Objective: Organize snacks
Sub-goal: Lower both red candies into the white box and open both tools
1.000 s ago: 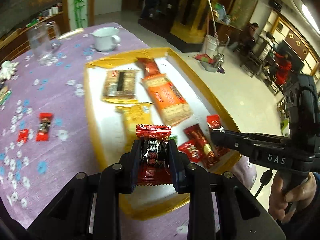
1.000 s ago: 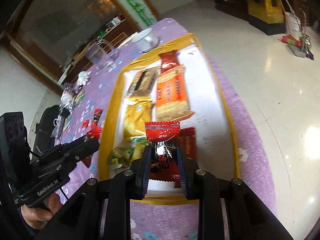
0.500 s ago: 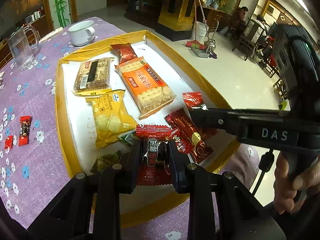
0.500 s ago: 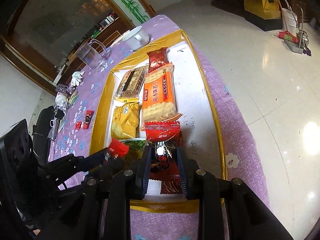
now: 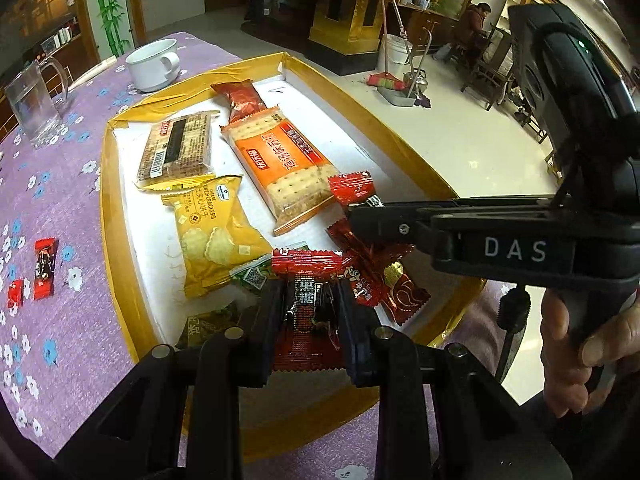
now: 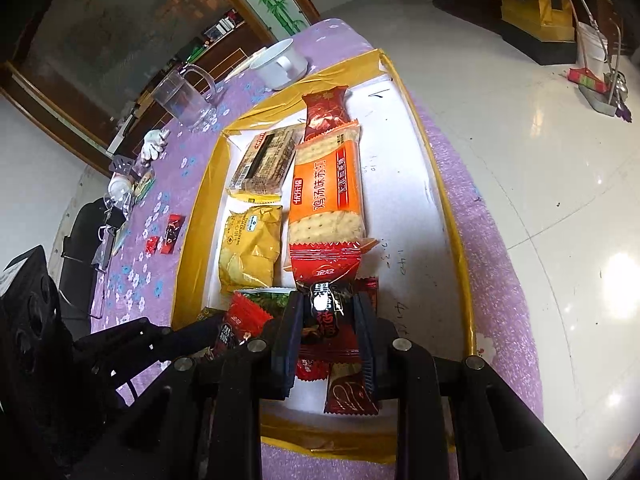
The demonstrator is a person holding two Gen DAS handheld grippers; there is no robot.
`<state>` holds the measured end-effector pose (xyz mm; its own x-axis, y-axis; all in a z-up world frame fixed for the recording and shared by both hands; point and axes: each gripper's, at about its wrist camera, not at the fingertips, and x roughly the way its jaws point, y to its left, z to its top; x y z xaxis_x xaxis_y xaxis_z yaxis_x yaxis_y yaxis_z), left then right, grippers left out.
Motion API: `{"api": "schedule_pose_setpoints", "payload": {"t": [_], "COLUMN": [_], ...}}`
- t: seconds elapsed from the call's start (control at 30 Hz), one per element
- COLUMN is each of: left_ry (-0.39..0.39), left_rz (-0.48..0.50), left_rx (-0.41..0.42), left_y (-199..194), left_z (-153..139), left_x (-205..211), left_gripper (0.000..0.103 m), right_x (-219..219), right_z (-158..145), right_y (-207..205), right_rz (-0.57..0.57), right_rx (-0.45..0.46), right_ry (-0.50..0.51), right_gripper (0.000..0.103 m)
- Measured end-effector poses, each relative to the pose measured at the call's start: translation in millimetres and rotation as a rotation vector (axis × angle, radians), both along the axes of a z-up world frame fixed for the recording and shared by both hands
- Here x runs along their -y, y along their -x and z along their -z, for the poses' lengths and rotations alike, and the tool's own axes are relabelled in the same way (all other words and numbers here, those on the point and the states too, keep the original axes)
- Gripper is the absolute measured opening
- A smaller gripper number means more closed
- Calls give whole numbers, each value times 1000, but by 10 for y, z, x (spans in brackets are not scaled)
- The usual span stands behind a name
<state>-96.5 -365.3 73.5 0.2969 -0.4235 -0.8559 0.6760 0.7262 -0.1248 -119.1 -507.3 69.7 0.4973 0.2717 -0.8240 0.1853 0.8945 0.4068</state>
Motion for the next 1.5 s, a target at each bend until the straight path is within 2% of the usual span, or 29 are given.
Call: {"api": "schedule_pose_setpoints", "payload": {"t": [0.63,0.9,0.97,1.0,1.3,1.5], "left_ry": [-12,7,9,14,31,44], "left_rz": [14,24,20,18,-22,-71], "left_rx": [17,26,35,39,67,79], "left_y": [9,56,75,82,105,92], "left_z": [6,-50,-71,-84,-166,-201], "left_x": [12,-4,-22,-37,-218,-460], "left_gripper": [25,29,38,39,39,39], "right_x": [-54,-25,-17,-14,-68,-224], "right_z": [-24,-38,-39,-40,-97,-154], "right_y": [5,44,59,67,137,157], "right_rz": [-7,11,19,22,31,10], "right_rx": [10,14,12,12,25,39], "right_ry": [9,11,10,9,22,47], "right_gripper": [29,29,30,30,31,37]}}
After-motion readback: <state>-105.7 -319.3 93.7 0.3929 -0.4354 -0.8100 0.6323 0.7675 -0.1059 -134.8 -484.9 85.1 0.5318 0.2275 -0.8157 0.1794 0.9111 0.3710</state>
